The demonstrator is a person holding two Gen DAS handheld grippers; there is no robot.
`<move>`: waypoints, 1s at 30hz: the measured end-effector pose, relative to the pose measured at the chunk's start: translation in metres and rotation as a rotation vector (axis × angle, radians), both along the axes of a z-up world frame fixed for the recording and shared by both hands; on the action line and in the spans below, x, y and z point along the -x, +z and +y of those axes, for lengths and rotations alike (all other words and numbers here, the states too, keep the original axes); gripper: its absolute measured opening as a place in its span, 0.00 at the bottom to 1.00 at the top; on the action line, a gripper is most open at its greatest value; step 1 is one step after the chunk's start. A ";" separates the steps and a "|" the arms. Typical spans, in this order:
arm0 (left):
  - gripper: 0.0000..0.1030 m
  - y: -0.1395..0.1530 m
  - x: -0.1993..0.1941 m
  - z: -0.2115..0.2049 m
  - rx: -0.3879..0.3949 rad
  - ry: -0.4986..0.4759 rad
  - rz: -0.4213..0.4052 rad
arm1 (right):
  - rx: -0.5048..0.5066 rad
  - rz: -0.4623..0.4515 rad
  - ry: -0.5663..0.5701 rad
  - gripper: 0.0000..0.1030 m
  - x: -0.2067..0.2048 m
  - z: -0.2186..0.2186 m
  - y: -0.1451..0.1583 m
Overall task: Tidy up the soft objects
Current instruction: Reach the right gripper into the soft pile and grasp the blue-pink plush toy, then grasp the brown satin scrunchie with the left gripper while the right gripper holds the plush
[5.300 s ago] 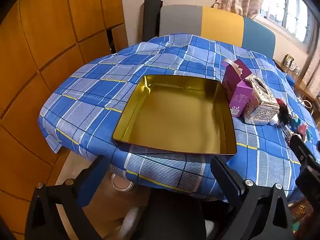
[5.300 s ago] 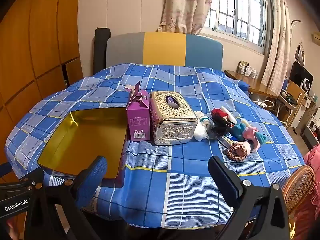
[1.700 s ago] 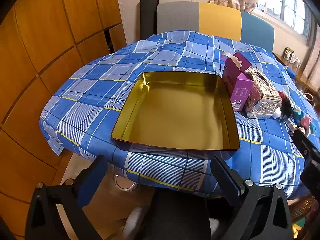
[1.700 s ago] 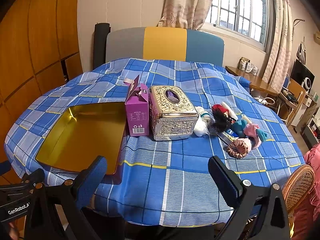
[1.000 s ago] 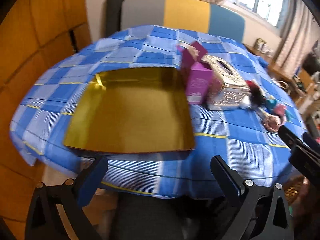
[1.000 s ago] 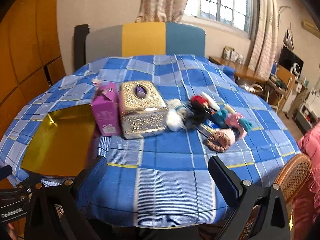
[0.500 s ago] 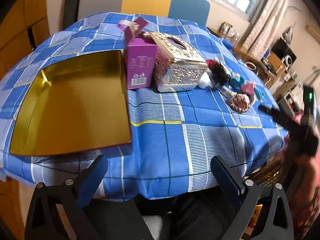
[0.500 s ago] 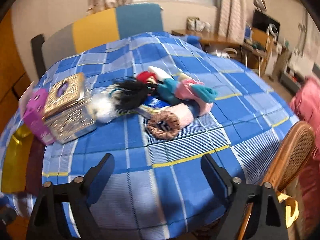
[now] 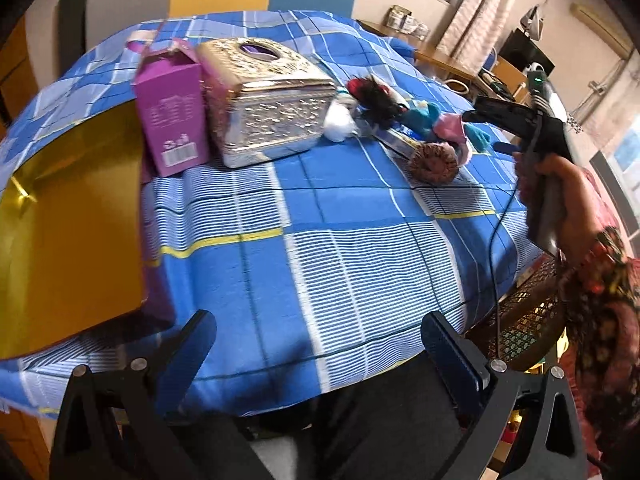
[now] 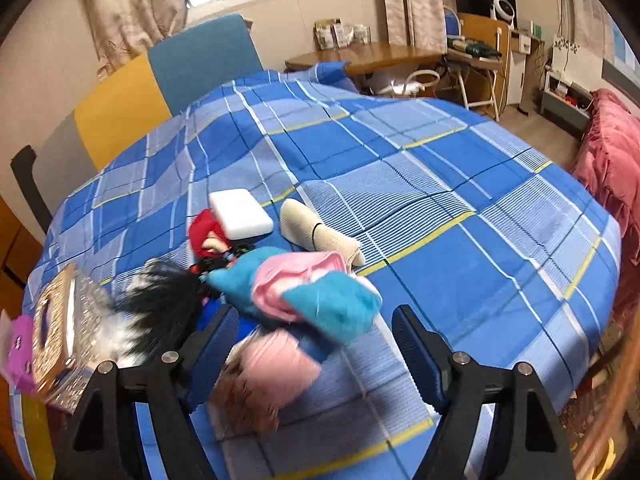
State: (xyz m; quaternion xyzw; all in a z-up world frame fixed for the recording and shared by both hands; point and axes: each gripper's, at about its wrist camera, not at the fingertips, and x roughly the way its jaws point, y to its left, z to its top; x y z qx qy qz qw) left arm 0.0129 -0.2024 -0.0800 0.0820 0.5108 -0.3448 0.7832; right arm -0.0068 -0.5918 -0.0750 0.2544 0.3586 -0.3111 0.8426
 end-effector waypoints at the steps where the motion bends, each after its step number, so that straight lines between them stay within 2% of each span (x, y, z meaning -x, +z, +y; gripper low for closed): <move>1: 1.00 -0.002 -0.001 -0.004 -0.001 -0.010 0.006 | -0.004 0.007 0.007 0.78 -0.005 -0.005 -0.005; 7: 1.00 -0.014 -0.003 -0.027 -0.034 -0.043 0.022 | -0.004 0.033 0.076 0.68 -0.025 -0.012 -0.020; 9: 1.00 -0.015 -0.004 -0.035 -0.039 -0.040 0.007 | -0.003 0.028 0.107 0.48 -0.032 -0.014 -0.021; 10: 1.00 -0.016 -0.007 -0.041 -0.049 -0.047 0.010 | 0.012 0.037 0.124 0.45 -0.035 -0.013 -0.021; 12: 0.99 -0.020 -0.011 -0.051 -0.050 -0.070 0.034 | 0.038 0.047 0.147 0.33 -0.038 -0.011 -0.021; 14: 0.99 -0.022 -0.015 -0.064 -0.025 -0.095 0.052 | 0.012 0.007 0.172 0.28 -0.037 -0.010 -0.019; 20: 1.00 -0.023 -0.024 -0.108 0.067 -0.162 0.086 | 0.003 -0.070 0.175 0.25 -0.025 -0.008 -0.009; 22: 1.00 -0.024 -0.026 -0.126 0.058 -0.181 0.077 | 0.006 -0.122 0.161 0.25 -0.015 -0.009 -0.002; 25: 1.00 -0.021 -0.027 -0.160 0.031 -0.218 -0.009 | 0.040 -0.168 0.122 0.25 -0.004 -0.012 0.008; 30: 1.00 -0.020 -0.032 -0.216 0.053 -0.304 -0.128 | 0.013 -0.214 0.037 0.25 0.008 -0.028 0.012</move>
